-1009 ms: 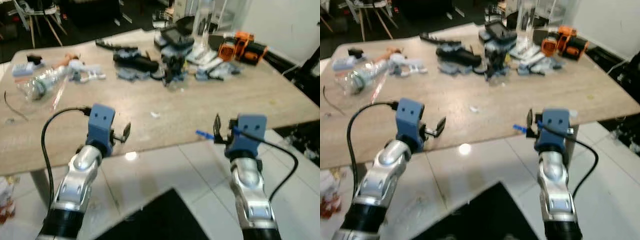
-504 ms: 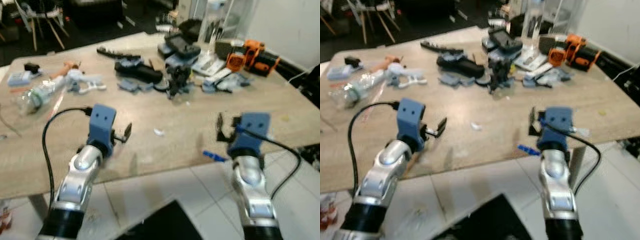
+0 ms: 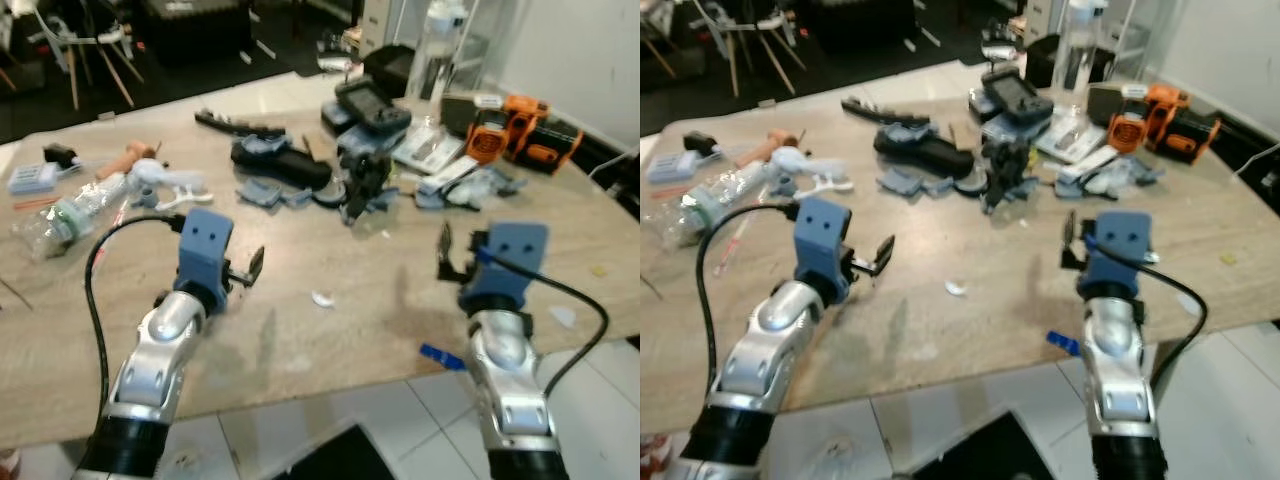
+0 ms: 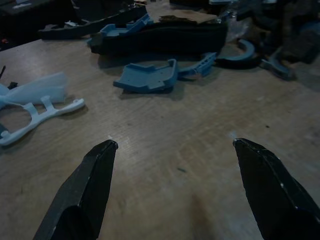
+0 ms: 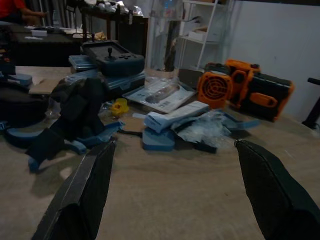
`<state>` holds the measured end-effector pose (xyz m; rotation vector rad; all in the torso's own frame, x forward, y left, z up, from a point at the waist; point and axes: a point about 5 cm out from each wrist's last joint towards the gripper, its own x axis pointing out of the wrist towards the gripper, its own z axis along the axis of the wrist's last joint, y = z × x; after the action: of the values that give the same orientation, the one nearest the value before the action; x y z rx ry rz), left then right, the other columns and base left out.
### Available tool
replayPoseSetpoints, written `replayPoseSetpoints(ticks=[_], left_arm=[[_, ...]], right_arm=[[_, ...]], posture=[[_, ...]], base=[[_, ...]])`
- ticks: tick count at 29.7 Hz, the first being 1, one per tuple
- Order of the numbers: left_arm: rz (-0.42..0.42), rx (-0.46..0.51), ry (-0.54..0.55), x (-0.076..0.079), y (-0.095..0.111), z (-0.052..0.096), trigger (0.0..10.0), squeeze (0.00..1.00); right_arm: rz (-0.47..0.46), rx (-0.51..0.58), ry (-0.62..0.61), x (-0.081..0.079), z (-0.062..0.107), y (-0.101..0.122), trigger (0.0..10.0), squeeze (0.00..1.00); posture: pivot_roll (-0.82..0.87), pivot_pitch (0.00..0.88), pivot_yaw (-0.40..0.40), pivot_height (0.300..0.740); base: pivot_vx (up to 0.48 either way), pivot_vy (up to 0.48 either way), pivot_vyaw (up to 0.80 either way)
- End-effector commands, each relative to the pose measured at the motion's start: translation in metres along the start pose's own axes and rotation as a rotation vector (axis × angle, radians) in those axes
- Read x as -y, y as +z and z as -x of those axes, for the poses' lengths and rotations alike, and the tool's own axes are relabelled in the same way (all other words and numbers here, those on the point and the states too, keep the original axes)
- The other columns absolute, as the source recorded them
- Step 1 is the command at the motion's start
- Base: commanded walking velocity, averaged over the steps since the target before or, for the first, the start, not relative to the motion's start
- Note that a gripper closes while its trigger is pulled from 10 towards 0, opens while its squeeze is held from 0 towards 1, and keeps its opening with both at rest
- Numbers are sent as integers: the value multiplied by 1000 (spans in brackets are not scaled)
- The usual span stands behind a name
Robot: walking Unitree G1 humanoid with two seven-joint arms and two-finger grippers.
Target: Picking trash to rubbish bin
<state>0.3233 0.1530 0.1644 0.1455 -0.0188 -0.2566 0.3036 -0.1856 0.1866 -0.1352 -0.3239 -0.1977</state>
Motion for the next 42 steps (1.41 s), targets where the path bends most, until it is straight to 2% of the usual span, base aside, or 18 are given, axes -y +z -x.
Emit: replayPoseSetpoints(ticks=[1,18,33,42], left_arm=[[1,-25,-3,-1,-5,2,10000,0],[0,-27,-6,-1,-5,2,10000,0],[-18,-18,0,-4,-2,1,10000,0],[-79,-6,-30,-9,7,-2,10000,0]], right_arm=[[10,-18,-14,5,2,-3,10000,0],[6,-23,-15,4,2,-3,10000,0],[13,-14,-4,4,-2,-2,10000,0],[7,-63,164,2,-19,-12,10000,0]], posture=[[-15,161,67,740],[-11,163,68,740],[-8,168,71,740],[-8,188,92,740]], base=[[352,0,0],[348,0,0],[0,0,0],[0,0,0]])
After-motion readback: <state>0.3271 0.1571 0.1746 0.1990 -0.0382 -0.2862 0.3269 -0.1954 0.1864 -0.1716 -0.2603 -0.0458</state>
